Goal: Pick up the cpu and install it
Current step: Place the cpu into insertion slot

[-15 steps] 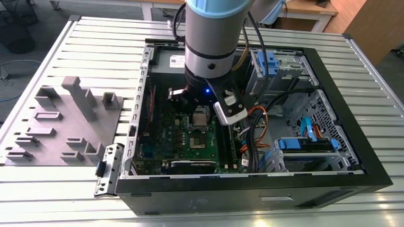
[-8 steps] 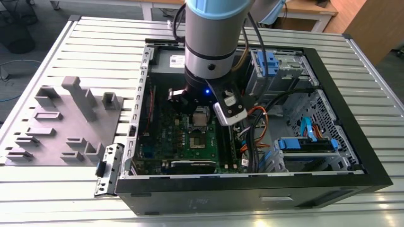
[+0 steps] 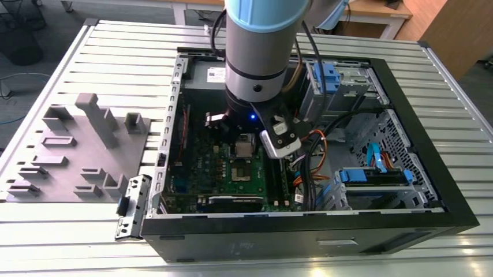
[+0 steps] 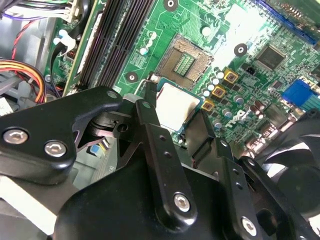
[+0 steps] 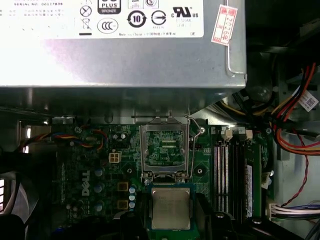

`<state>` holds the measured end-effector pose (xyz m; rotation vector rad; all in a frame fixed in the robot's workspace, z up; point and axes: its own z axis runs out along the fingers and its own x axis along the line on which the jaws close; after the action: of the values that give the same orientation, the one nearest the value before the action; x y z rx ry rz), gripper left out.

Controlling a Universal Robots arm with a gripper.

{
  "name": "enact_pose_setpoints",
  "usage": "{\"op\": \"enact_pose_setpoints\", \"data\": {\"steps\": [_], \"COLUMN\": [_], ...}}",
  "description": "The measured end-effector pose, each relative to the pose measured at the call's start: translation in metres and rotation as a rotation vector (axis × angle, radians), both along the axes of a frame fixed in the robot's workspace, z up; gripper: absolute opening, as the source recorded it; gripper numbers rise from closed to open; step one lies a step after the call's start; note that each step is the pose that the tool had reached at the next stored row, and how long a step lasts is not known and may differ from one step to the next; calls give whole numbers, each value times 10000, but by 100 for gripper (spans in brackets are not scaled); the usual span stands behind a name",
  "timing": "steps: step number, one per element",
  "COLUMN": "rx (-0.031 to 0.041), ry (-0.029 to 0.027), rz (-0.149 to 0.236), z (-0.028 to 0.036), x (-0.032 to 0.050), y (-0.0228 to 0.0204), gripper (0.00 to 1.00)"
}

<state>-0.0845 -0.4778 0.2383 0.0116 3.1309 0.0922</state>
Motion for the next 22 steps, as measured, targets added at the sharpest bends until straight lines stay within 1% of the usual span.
{"op": "enact_pose_setpoints", "data": {"steps": [3,9,13,17,22], "rx": [0,-2,0,-1,-10], "ry": [0,1,0,0,0], "rz": [0,0,0,0,-12], "z": [-29,-79,-115,-167,-237], "x": [-1,-3,-4,-6,-9], "y": [-15,-65,-87,-105,-115], "gripper": [47,47,47,47,47]}}
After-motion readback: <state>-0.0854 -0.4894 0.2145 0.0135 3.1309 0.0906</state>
